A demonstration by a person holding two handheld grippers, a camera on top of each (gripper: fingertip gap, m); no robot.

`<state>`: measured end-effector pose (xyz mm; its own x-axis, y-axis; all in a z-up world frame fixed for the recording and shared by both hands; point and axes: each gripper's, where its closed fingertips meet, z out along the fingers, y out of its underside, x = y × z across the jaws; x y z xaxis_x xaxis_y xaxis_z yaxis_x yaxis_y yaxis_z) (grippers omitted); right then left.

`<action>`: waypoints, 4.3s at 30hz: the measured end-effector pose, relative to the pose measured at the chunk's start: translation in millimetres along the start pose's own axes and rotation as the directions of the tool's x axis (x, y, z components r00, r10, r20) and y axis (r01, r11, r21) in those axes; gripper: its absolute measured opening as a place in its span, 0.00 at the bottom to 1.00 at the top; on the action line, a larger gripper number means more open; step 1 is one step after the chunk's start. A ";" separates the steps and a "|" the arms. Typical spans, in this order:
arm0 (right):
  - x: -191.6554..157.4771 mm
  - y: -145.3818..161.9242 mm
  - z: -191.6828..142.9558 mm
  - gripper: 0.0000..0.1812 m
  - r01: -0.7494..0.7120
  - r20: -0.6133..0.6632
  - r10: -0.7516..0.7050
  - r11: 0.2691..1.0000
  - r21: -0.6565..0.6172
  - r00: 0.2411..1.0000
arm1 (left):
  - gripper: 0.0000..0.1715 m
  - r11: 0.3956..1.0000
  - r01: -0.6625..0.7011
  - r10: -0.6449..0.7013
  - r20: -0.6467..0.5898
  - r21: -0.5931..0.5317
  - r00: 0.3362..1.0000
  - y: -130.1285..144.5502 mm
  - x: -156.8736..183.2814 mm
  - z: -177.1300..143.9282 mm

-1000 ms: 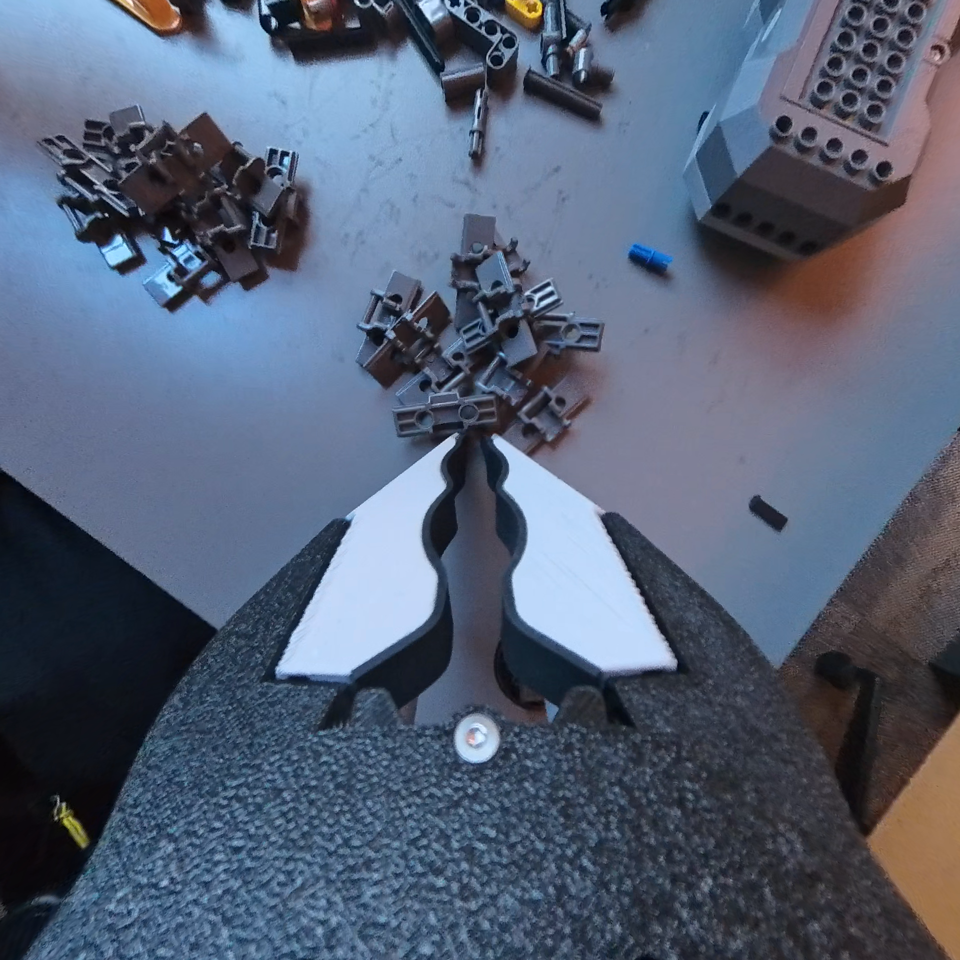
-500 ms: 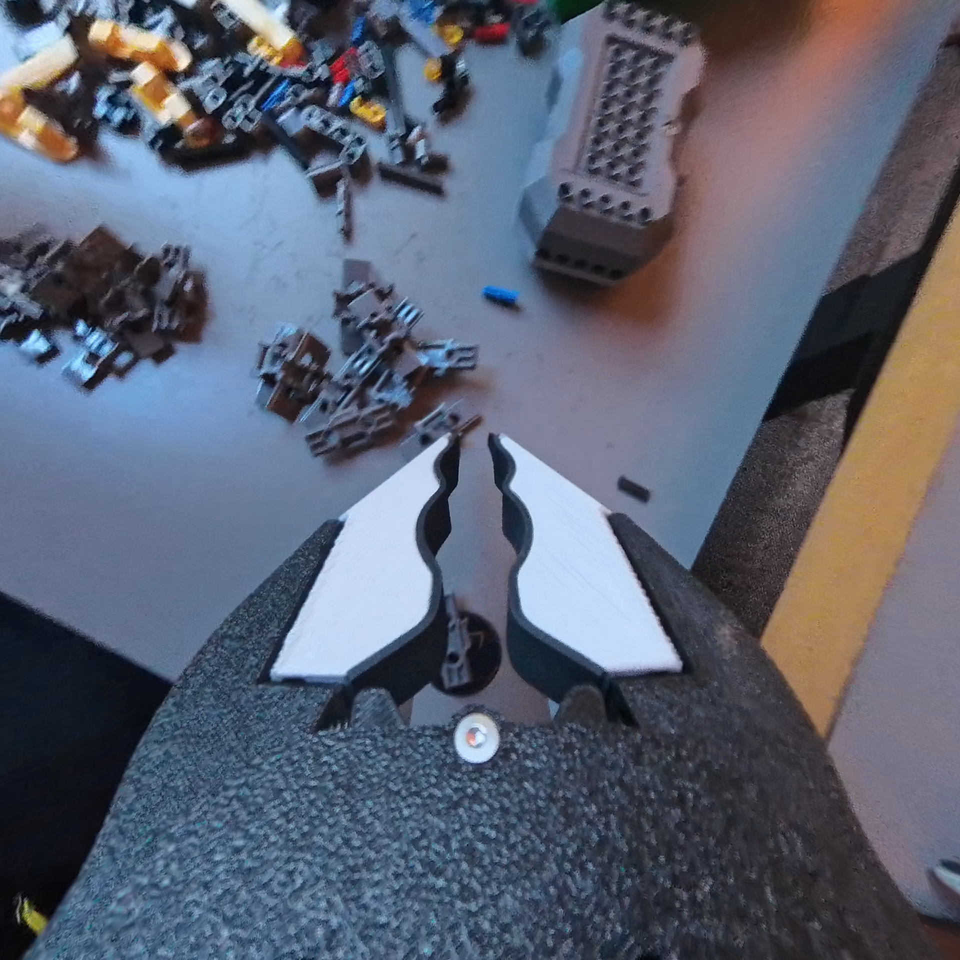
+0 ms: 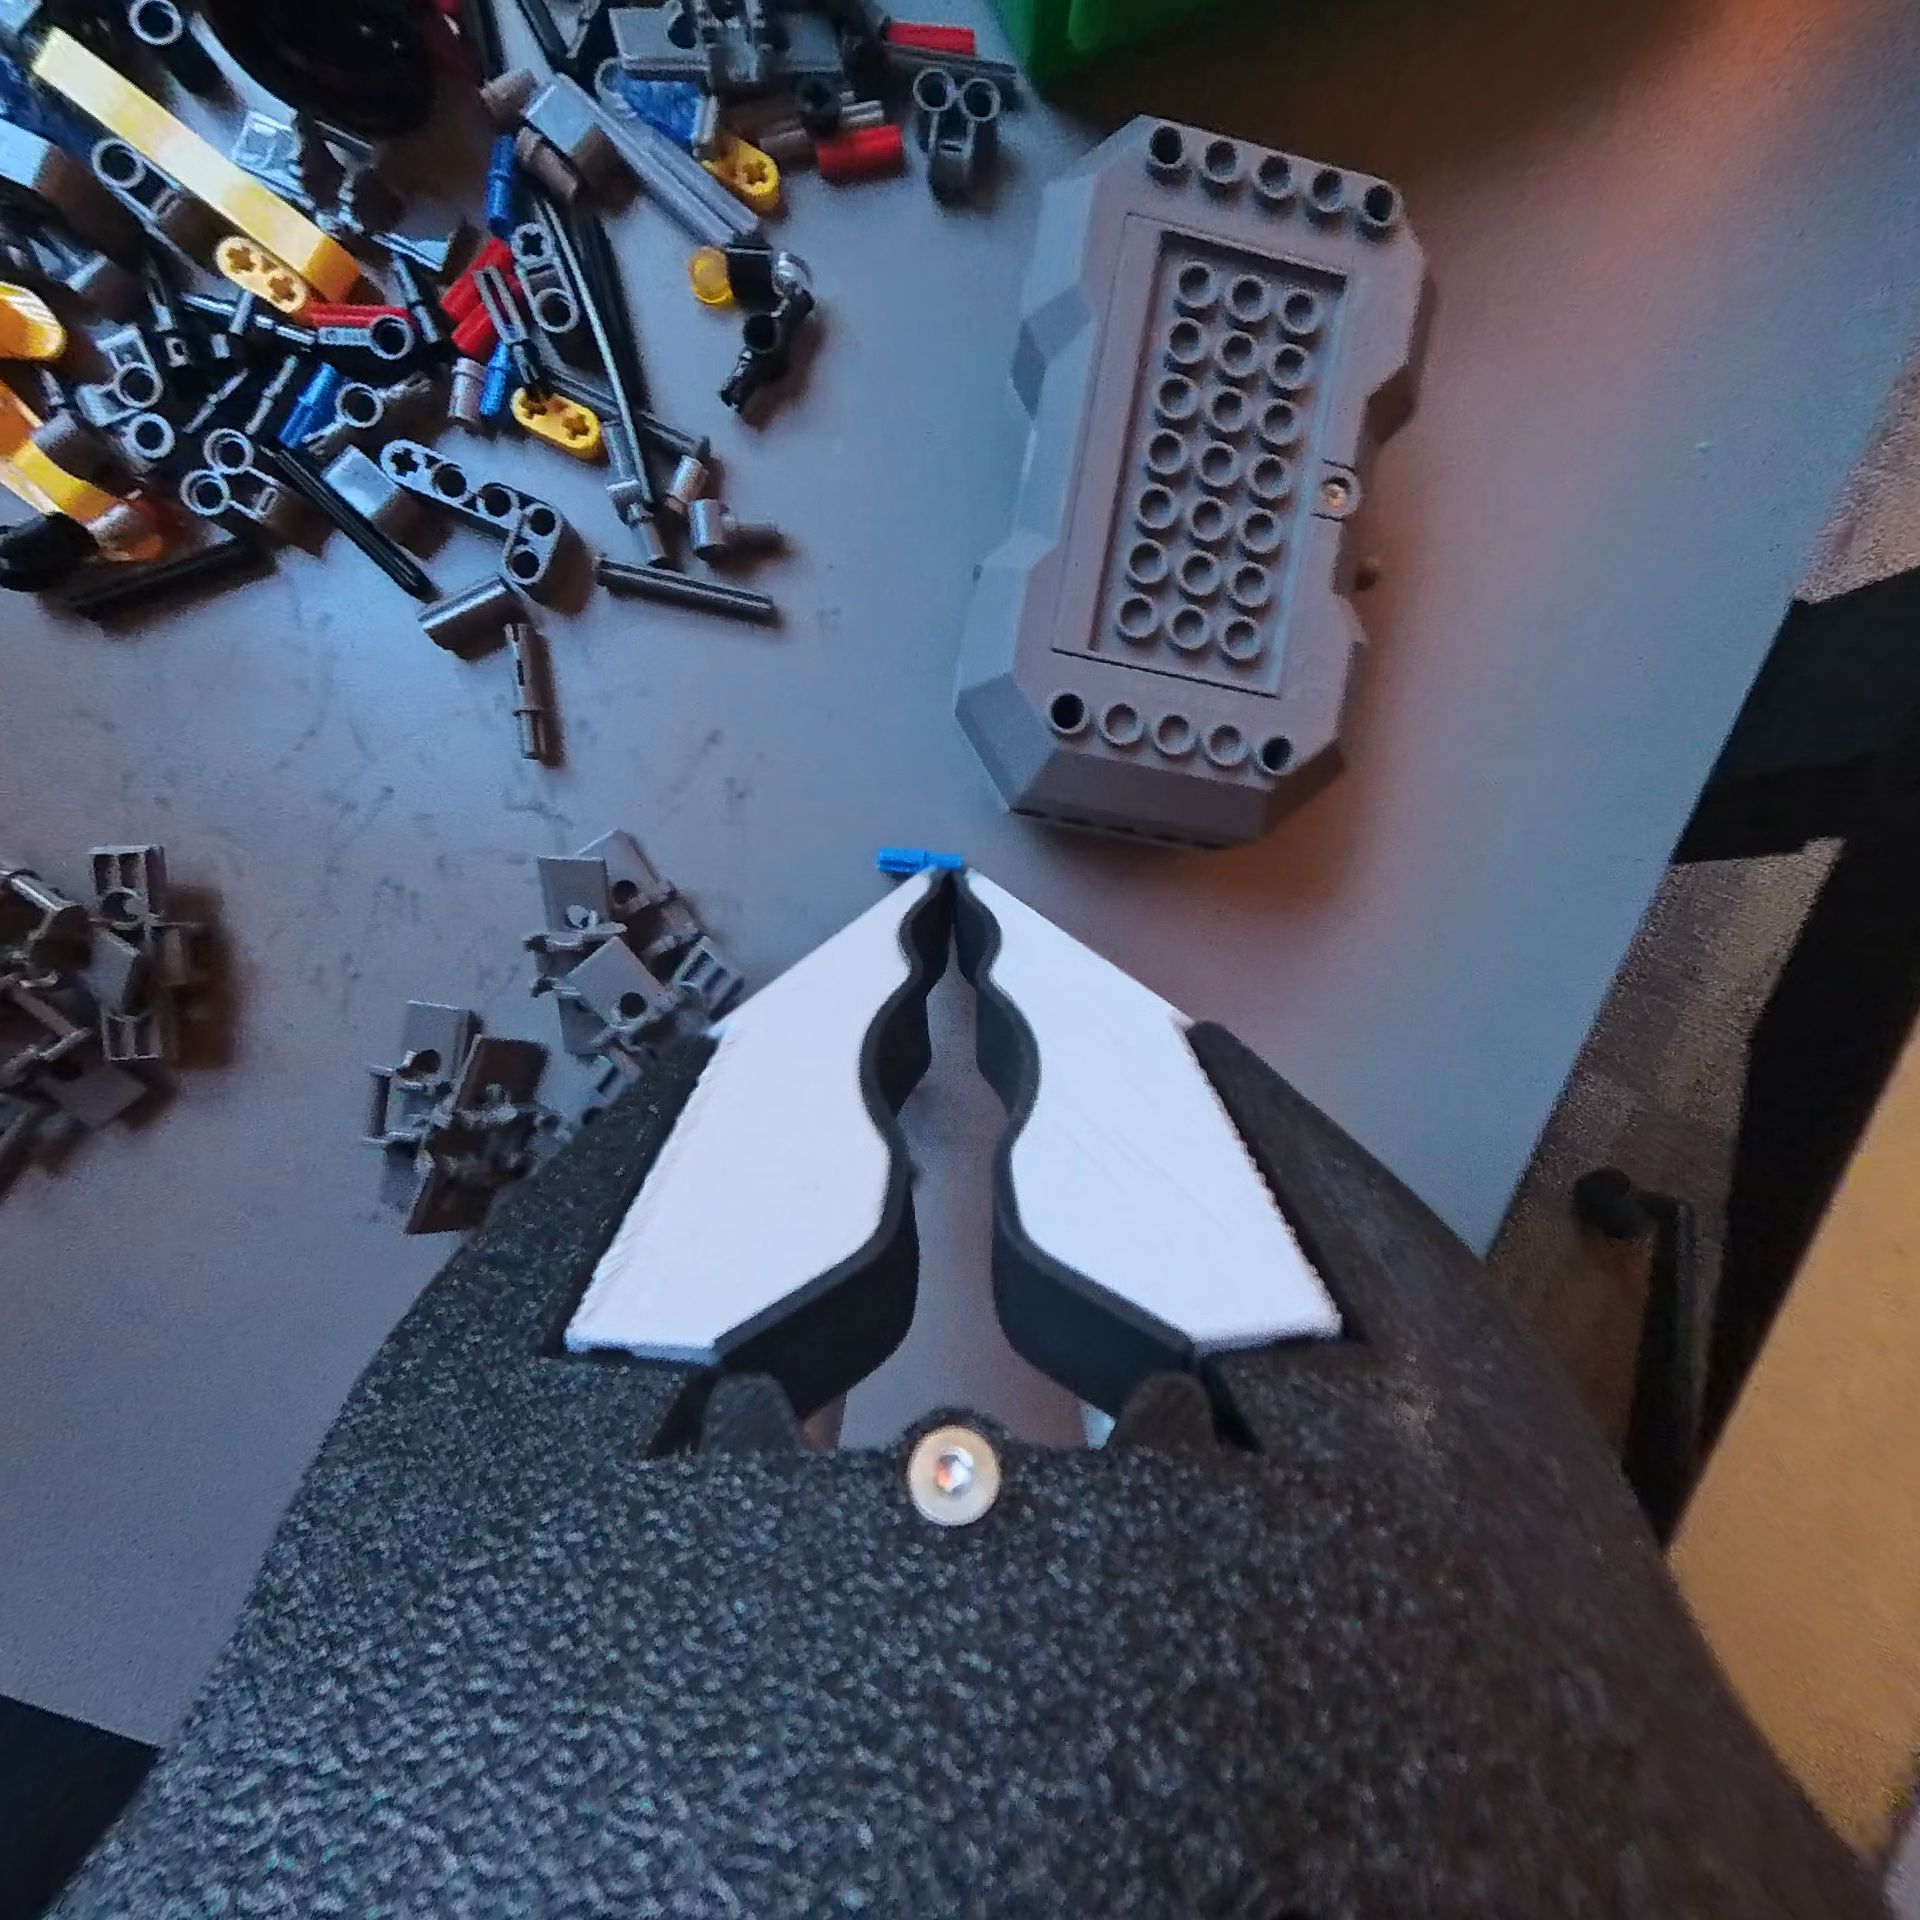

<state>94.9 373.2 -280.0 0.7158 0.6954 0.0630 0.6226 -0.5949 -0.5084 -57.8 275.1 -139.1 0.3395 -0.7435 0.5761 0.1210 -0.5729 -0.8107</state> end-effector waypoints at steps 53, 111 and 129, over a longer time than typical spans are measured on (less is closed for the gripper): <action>-57.4 -63.4 -18.8 0.05 0.189 0.037 -0.189 0.982 0.012 0.981 | 0.16 1.000 0.004 -0.004 0.022 0.026 1.000 -10.9 -6.8 -10.6; -138.0 -223.6 -82.3 0.17 0.035 0.053 -0.142 0.554 0.832 0.988 | 0.17 0.985 -0.158 0.157 0.701 -0.065 0.695 -29.0 -148.9 -88.9; -119.8 -216.7 -67.4 0.20 0.035 0.008 -0.066 0.632 0.774 0.998 | 0.09 0.840 -0.359 0.543 0.641 -0.407 0.543 -126.1 -141.8 -66.0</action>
<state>-104.4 391.7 -119.5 0.6706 0.7365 0.0891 0.1740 -0.0394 -0.9840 -182.7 430.0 -111.7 0.8479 -0.4934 -0.1941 -0.4001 -0.3551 -0.8449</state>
